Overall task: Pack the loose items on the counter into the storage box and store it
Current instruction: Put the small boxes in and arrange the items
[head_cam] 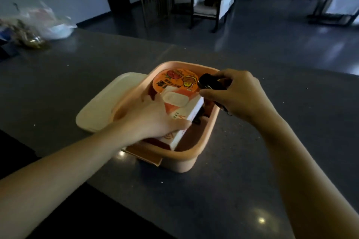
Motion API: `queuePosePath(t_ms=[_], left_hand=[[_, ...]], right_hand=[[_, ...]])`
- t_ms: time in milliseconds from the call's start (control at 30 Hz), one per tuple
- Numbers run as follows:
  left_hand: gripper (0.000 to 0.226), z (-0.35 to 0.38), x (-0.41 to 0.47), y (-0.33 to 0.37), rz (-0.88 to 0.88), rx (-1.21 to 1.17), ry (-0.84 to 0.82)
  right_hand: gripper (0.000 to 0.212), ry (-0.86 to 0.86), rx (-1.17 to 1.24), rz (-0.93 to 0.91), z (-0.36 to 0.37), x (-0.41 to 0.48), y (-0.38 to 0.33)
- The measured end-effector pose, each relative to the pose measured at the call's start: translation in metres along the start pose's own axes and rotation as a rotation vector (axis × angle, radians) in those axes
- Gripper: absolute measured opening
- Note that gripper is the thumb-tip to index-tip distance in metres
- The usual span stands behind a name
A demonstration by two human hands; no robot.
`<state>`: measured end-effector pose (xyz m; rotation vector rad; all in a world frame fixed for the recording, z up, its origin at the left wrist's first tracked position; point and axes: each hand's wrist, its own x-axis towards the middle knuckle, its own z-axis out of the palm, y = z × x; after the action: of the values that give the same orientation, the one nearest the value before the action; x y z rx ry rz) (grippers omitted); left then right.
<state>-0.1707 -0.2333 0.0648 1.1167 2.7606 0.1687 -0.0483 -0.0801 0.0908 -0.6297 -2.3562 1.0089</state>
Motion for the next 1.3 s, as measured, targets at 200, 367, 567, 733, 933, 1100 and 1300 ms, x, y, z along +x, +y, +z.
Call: queuePosePath(t_ms=[200, 367, 567, 733, 933, 1100, 1300], left_hand=[[0.107, 0.016, 0.005, -0.002, 0.168, 0.099, 0.092], [0.066, 0.008, 0.018, -0.008, 0.342, -0.04, -0.033], [0.079, 0.002, 0.045, -0.012, 0.343, -0.191, -0.168], [0.059, -0.005, 0.062, -0.017, 0.35, -0.239, -0.203], [0.048, -0.013, 0.065, -0.03, 0.37, -0.186, -0.292], [0.061, -0.005, 0.061, -0.029, 0.396, -0.256, -0.266], [0.078, -0.012, 0.049, -0.04, 0.292, -0.278, -0.199]], right_hand=[[0.032, 0.091, -0.022, 0.101, 0.026, -0.004, -0.012], [0.032, 0.146, -0.052, 0.214, 0.027, -0.015, -0.01], [0.041, 0.116, -0.106, 0.256, 0.028, -0.018, -0.007], [0.043, 0.127, -0.124, 0.26, 0.021, -0.02, -0.003], [0.042, 0.118, -0.125, 0.264, 0.024, -0.018, -0.002], [0.041, 0.079, -0.117, 0.253, 0.034, -0.014, -0.006], [0.042, 0.078, -0.14, 0.223, 0.039, -0.013, -0.01]])
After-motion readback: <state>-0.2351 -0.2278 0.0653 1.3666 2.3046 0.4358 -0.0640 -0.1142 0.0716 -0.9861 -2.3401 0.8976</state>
